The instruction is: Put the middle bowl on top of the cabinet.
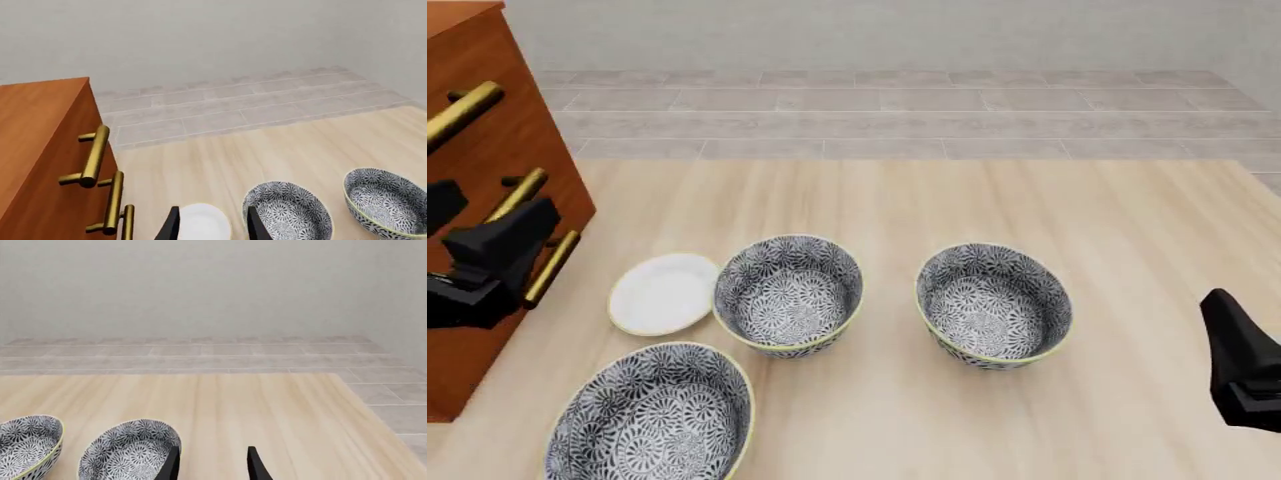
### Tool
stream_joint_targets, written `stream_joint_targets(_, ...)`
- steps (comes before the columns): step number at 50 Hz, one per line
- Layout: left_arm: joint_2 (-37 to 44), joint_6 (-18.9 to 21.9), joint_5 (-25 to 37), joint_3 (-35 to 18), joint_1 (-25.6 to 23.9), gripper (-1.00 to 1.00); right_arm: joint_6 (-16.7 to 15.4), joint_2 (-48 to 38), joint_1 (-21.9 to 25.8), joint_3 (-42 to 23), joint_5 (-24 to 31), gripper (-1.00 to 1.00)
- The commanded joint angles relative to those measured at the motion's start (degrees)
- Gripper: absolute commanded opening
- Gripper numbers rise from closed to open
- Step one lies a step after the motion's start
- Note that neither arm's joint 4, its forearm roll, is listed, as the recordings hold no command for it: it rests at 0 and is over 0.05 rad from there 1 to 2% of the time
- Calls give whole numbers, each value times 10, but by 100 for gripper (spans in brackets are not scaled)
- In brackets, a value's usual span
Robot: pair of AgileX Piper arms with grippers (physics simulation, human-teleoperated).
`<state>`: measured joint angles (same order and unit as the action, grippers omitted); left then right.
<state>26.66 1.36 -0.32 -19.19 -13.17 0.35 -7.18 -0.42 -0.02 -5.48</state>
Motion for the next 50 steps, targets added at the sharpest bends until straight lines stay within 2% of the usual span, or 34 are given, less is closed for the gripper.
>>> stream_joint_targets(1, 96, 8, -25, -44, -28, 100, 2, -2, -4, 0, -1, 100)
stream_joint_targets(4, 126, 23, -26, -60, -42, 100, 2, 0, -5, 0, 0, 100)
stream_joint_targets(8, 175, 20, -22, -93, -70, 100, 2, 9, -5, 0, 9, 100)
stream_joint_targets(15, 226, 35, -20, -130, -89, 100, -2, 13, -7, 0, 12, 100)
stream_joint_targets(18, 245, 22, -9, -149, -110, 100, -2, 14, -8, 0, 12, 100)
stream_joint_targets(24, 285, 23, 8, -178, -133, 100, -3, 18, -9, 0, 16, 100)
stream_joint_targets(31, 308, 36, 17, -205, -156, 100, -3, 22, -10, 0, 19, 100)
stream_joint_targets(37, 337, 24, 34, -227, -176, 100, -2, 29, -11, 0, 26, 100)
stream_joint_targets(39, 342, 43, 41, -234, -178, 100, -1, 31, -14, -1, 26, 100)
stream_joint_targets(42, 357, 24, 59, -253, -199, 100, -2, 30, -15, -1, 26, 100)
stream_joint_targets(48, 378, 37, 70, -277, -197, 100, -4, 31, -14, 0, 27, 100)
stream_joint_targets(50, 383, 43, 78, -286, -212, 100, -4, 33, -12, 0, 30, 100)
